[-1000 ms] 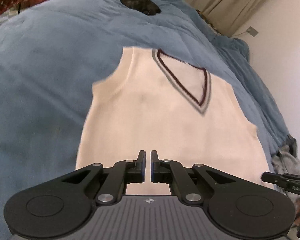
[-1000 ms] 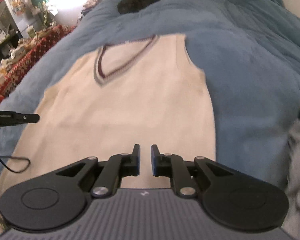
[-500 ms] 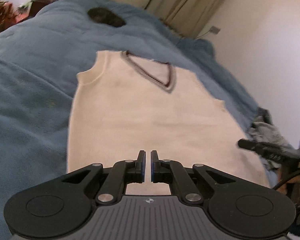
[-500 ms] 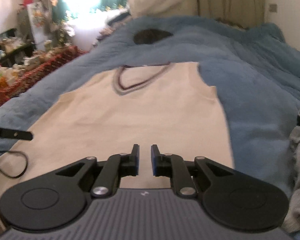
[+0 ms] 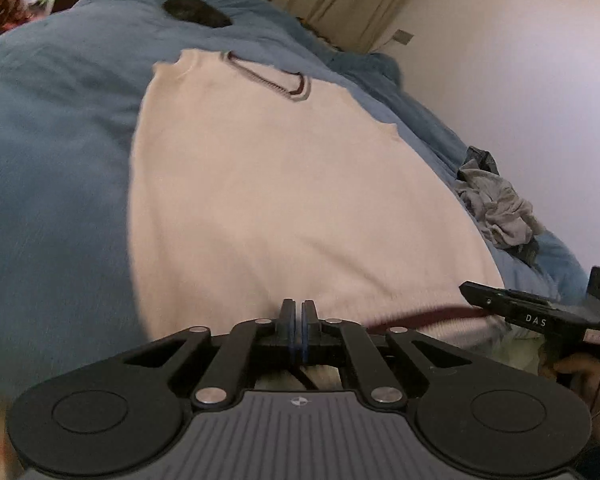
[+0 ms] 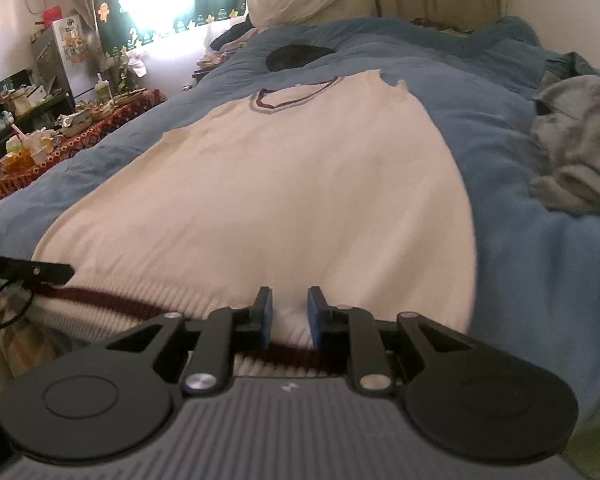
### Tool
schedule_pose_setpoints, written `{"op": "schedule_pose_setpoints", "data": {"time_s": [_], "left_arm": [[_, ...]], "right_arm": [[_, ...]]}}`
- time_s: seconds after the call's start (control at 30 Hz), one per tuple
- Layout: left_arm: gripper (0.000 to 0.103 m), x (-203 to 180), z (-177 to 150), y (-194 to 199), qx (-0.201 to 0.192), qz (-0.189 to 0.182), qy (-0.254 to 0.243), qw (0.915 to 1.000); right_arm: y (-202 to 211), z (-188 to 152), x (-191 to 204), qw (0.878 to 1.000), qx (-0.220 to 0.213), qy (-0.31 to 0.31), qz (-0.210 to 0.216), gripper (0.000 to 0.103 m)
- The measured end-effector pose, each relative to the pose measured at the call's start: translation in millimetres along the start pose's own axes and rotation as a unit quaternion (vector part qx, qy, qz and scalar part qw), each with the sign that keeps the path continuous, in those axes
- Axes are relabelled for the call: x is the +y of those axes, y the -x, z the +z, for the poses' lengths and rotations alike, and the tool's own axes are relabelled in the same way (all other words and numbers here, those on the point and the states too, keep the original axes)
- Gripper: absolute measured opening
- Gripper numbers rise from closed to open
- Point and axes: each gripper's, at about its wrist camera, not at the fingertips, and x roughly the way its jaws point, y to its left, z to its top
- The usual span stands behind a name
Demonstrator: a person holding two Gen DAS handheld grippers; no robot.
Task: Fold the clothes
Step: 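Close both grippers on the striped hem of the cream vest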
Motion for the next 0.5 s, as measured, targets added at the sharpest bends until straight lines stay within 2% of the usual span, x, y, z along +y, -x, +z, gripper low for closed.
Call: {"op": "schedule_pose_setpoints", "data": {"time_s": [0.13,0.27,0.4,0.5], "left_arm": [[0.003,10,-16,20,-0.003,0.023,0.015,0.9996],[0.003,17,-26,37,-0.002,0.049,0.018,0.9987],[0.003,16,-29,58,-0.016,0.051,0.025,0.9983],[0.003,10,-26,72,-0.039,0.049,0.020,0.9978]], "right_arm": [[22,-18,5,1.000,-0.004,0.028,-0.013,0.021],[35,-27,0,1.000,-0.006,0.019,-0.012,0.021],[53,-32,-7,1.000,-0.009,0.010,-0.013,0.023],[67,-31,-16,0.999,-0.021,0.008,-0.028,0.026]]}}
